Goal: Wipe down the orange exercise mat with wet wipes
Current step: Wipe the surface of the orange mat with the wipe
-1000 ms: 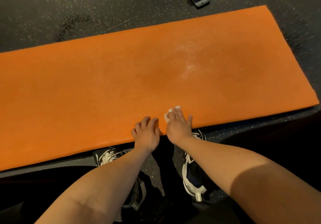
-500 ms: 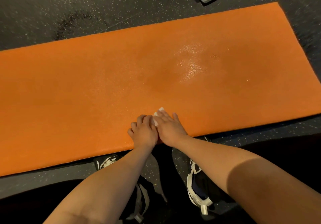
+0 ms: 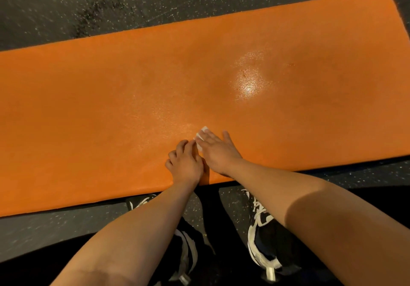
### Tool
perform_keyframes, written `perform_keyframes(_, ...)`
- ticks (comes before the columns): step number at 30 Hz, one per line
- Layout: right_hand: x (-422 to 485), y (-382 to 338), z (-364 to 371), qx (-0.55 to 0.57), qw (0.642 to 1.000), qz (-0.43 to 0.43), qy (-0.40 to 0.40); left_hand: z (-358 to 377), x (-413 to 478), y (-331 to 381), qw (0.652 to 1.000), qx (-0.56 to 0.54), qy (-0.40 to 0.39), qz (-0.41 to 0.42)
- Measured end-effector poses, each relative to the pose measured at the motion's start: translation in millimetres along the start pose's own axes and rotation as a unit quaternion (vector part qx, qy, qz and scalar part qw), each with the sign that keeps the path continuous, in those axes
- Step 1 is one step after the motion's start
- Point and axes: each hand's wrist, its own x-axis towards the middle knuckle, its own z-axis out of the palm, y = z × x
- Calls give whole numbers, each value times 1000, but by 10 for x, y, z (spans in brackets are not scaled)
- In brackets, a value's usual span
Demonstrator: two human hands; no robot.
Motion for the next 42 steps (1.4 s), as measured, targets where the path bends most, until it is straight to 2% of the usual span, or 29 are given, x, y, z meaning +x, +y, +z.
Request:
perform_keyframes(4,38,143,-72,43,985,146,84,-3,-20,25,1000,1,4,2)
perform_keyframes(5,47,113,-58,46,985,144,88,-7,-22,30,1000,0,6,1)
perform_keyframes(9,67,-72,86,24,999,-8,47,-14,-4,38,999,-35,20,-26)
perform_keyframes(11,64,-9,84,2,999,-42,33,-2,-18,35,999,-33,23,-20)
perform_keyframes(13,42,123,44,-21,999,-5,45,23,-73,20,1000,-5,14,5)
perform_keyframes(16,-14,276,-70,0,988,139,71,43,-125,10,999,29,-10,26)
perform_keyframes(17,-29,271,-96,8,984,160,73,38,-128,14,999,32,-14,27)
perform_keyframes(19,-78,165,-92,18,986,150,69,24,-139,20,999,30,-23,33)
perform_keyframes(24,-235,-5,84,-3,1000,10,14,26,-229,-8,998,13,-40,54)
perform_keyframes(26,-280,108,19,-5,999,41,26,27,-265,-3,997,19,-41,63)
perform_keyframes(29,-392,287,-109,5,988,145,51,-6,-290,21,996,34,-52,67)
perform_keyframes(31,-469,297,-117,8,985,167,54,-23,-307,25,995,40,-61,70)
perform_keyframes(33,-536,189,-64,7,988,150,47,-33,-320,27,994,42,-73,71)
perform_keyframes(38,-719,31,-1,13,1000,5,-3,-41,-406,30,993,29,-89,77)
perform_keyframes(40,-748,167,-61,3,1000,15,-1,-49,-437,19,993,30,-86,79)
perform_keyframes(42,-753,322,-96,1,994,104,32,-70,-452,13,992,33,-92,74)
